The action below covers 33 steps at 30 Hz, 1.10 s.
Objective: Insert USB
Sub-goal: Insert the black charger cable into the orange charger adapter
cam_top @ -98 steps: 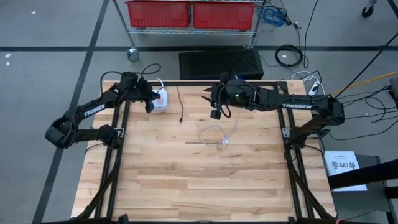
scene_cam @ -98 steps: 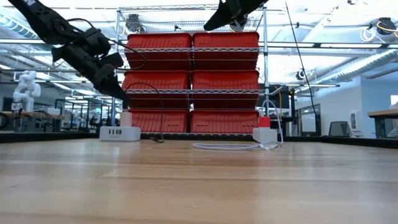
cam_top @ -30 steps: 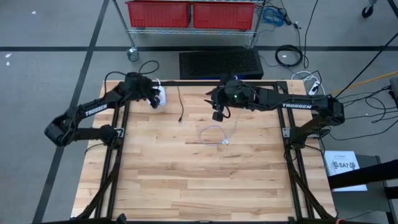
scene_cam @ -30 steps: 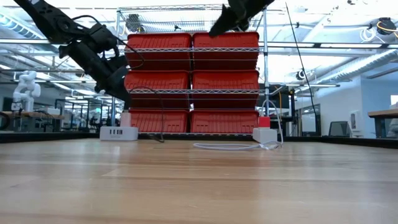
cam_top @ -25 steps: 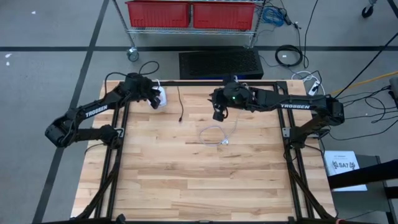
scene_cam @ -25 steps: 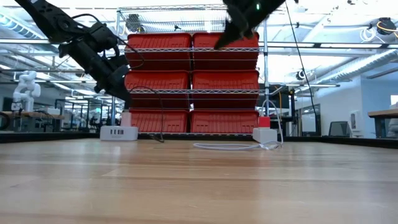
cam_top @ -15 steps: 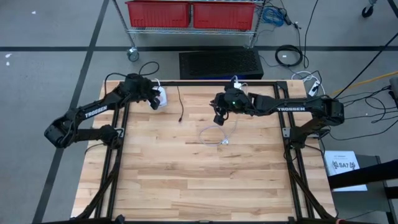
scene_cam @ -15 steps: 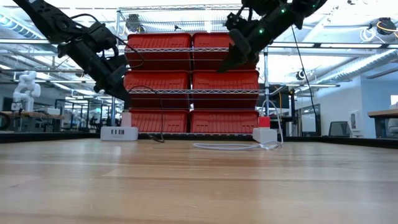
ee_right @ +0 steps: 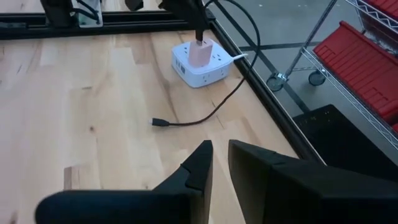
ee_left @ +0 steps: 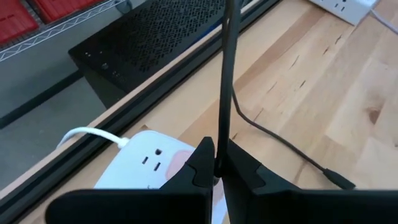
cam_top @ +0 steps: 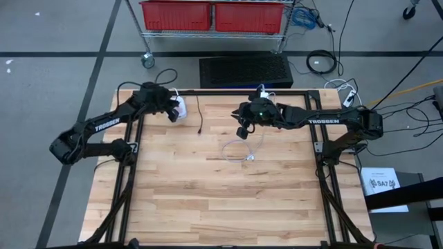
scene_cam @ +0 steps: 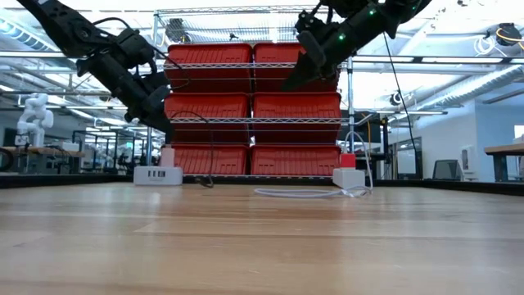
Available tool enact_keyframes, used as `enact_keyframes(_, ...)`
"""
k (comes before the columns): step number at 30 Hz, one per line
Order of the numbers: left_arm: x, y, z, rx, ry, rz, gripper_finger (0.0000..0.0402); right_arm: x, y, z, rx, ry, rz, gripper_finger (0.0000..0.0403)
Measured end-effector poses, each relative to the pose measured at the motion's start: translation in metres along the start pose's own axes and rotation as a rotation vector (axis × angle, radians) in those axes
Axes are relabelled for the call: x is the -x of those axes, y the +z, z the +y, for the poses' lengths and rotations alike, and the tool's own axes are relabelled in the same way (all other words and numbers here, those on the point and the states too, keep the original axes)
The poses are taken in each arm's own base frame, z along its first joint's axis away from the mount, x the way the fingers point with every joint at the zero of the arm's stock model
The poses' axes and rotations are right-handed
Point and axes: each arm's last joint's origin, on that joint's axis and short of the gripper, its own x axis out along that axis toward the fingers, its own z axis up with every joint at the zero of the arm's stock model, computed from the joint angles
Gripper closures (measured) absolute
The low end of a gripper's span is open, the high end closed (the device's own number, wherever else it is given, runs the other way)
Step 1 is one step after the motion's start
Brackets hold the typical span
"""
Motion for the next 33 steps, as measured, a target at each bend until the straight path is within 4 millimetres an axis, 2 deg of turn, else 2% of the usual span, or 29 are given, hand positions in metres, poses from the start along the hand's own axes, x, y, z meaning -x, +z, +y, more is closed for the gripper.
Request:
enact_keyframes(12, 0.001, 0.007, 0.001, -0.015, 0.002, -0.055, 0.0386, 0.000, 0.000, 0.000, -0.001, 0.000, 0.001, 0.0359)
enact_keyframes(19, 0.006, 0.026, 0.001, 0.000, -0.037, -0.141, 0.0386, 0.000, 0.000, 0.000, -0.005, 0.000, 0.001, 0.0355)
enact_keyframes(26, 0.005, 0.035, -0.012, 0.160, -0.149, -0.288, 0.0386, -0.003, 0.003, 0.005, -0.052, 0.046, -0.046, 0.0287)
enact_keyframes(29, 0.005, 0.041, -0.024, 0.215, -0.218, -0.386, 0.0386, -0.013, 0.003, 0.019, -0.021, 0.026, -0.085, 0.0255)
enact_keyframes(33, 0.005, 0.045, -0.042, 0.265, -0.262, -0.473, 0.0386, -0.026, 0.007, 0.038, 0.004, -0.087, -0.208, 0.0228)
